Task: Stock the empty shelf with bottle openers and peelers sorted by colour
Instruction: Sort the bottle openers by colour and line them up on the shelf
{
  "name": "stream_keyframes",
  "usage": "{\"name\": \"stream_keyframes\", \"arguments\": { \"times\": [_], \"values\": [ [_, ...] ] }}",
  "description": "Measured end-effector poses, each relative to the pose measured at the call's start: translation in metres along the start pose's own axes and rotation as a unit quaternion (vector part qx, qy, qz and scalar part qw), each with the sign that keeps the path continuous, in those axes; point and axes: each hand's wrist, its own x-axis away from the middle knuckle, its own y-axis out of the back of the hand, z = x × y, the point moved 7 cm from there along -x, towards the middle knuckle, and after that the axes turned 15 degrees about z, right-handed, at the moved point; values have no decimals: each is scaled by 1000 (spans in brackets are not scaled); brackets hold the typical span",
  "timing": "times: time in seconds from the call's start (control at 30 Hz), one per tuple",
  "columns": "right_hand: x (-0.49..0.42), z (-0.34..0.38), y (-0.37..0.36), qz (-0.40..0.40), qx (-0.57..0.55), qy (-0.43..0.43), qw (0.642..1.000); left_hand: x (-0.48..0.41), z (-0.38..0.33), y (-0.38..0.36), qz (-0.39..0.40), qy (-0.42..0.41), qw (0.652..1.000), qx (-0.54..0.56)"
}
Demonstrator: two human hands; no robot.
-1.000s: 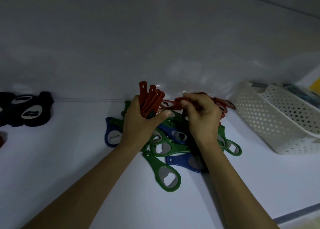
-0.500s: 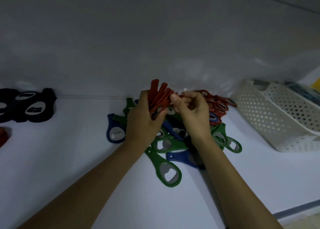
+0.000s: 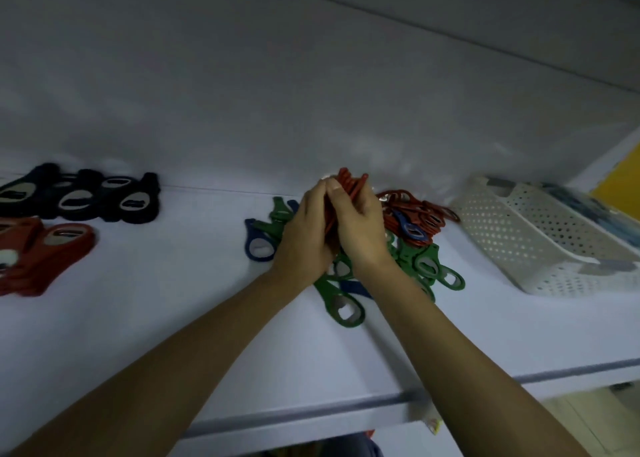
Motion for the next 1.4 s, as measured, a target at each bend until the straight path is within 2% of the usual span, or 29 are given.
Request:
{"name": "stream_keyframes", "arguments": {
  "times": [0.1,0.17,0.23,0.3,0.37,0.4,0.47,0.57,0.63,0.7,0.73,0.8,0.87,0.93,1.0,1.07,1.17,1.3,1.4],
  "values": [
    [6,-14,-17,-42,-204,-40,977,22,6,13,60,-7,979,193],
    [7,-17,-44,-44,-296,-50,953,48,9,42,-13,44,951,307],
    [10,-13,-83,-25,-293,-40,955,70,24,68,-148,110,875,448],
    [17,-8,-125,0,-254,-28,967,88,34,81,-223,167,792,543],
    [26,-3,-160,40,-229,-20,972,105,44,100,-272,207,752,563],
    [29,-1,-172,61,-214,-16,975,113,49,109,-287,220,747,558],
    [32,8,-184,90,-159,7,983,127,54,123,-294,214,761,537],
    [37,24,-186,68,-101,81,989,137,52,126,-286,190,785,516],
    [41,28,-189,52,-130,87,986,139,49,120,-264,169,758,572],
    [45,29,-198,73,-160,84,981,140,47,118,-248,148,713,639],
    [47,31,-202,93,-157,85,979,142,46,119,-249,141,701,653],
    [47,32,-209,132,-155,71,976,146,47,124,-256,153,711,636],
    [45,31,-210,131,-147,56,979,148,47,129,-257,169,745,592],
    [39,30,-205,92,-148,32,984,151,42,135,-243,178,818,489],
    [32,26,-204,74,-194,-17,978,156,35,146,-228,184,902,318],
    [30,22,-209,87,-216,-70,970,160,29,159,-211,149,948,187],
    [31,23,-220,142,-217,-117,959,163,34,173,-187,152,968,69],
    [29,30,-218,260,-121,-95,953,171,55,182,-211,185,939,197],
    [22,35,-204,298,-72,-38,951,170,58,189,-166,189,955,157]
  ]
}}
